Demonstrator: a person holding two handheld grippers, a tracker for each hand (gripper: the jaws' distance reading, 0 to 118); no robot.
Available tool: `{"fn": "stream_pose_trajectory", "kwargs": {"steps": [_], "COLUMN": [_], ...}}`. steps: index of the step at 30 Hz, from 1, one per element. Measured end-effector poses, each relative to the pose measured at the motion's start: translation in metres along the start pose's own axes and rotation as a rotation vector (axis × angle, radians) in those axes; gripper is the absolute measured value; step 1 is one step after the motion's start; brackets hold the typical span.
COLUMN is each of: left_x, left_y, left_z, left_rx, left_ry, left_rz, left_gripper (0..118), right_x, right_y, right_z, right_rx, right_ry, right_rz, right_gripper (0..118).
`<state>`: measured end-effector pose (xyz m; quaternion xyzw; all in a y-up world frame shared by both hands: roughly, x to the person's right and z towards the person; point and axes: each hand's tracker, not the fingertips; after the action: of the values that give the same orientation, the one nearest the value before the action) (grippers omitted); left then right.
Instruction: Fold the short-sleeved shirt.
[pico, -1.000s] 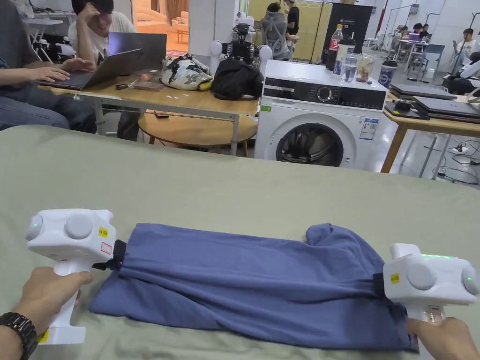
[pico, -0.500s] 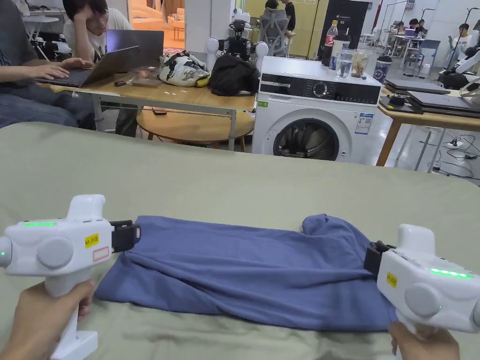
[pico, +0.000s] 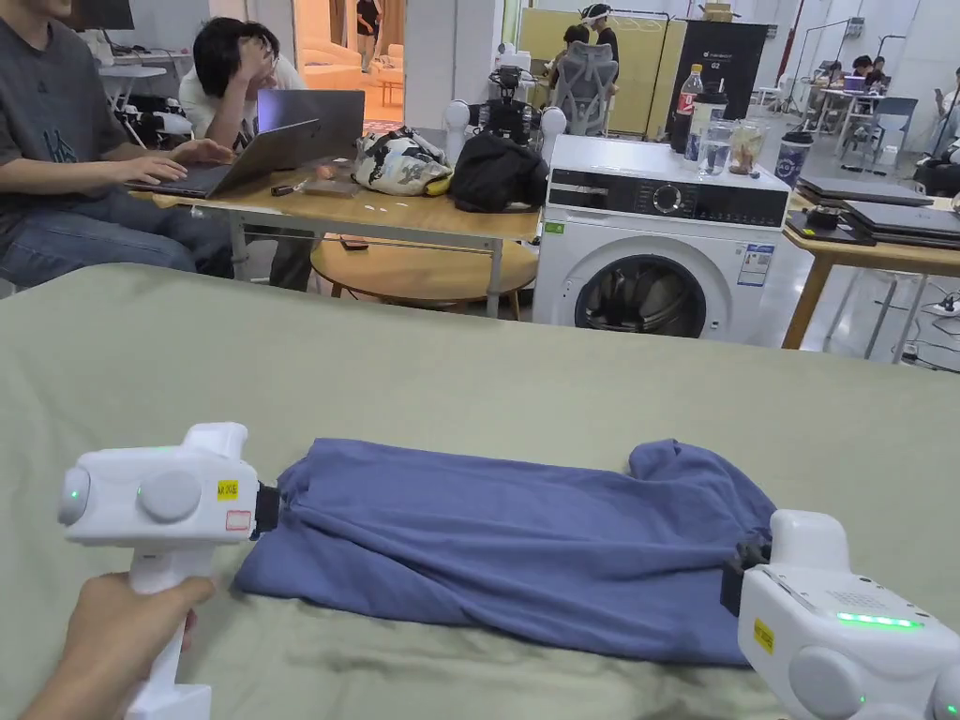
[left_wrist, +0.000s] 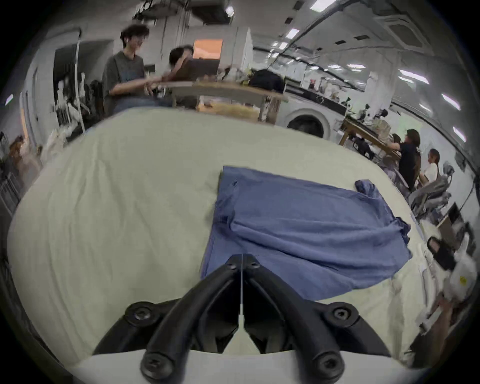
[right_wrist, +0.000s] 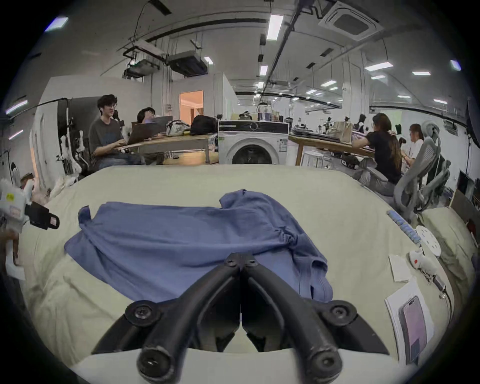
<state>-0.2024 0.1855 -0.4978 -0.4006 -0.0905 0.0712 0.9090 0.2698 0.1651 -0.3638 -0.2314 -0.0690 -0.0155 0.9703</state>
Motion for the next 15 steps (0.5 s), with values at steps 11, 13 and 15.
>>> {"fn": "stream_pose_trajectory", "kwargs": {"steps": [11,13,15], "left_x": [-0.003,0.005,0.018], "left_y": [-0.006,-0.011,-0.019], "left_z": [-0.082,-0.071,-0.067], "left_rx": [-0.428,-0.33,-0.311], "left_ry": [0.133,0.144,0.129], "left_rz": [-0.061,-0.074,-0.186], "left_gripper": [65,63,42], "right_x": [0.028,0.035,0.044], "right_y": [-0.004,-0.003,0.0], "right_z": [-0.002,0.002,-0.001], "right_rx": [-0.047,-0.06,-0.086], "right_ry": [-0.041,-0.049,-0.06], "right_rz": [0.018,0.014,0.003], "right_gripper": [0,0,0]}}
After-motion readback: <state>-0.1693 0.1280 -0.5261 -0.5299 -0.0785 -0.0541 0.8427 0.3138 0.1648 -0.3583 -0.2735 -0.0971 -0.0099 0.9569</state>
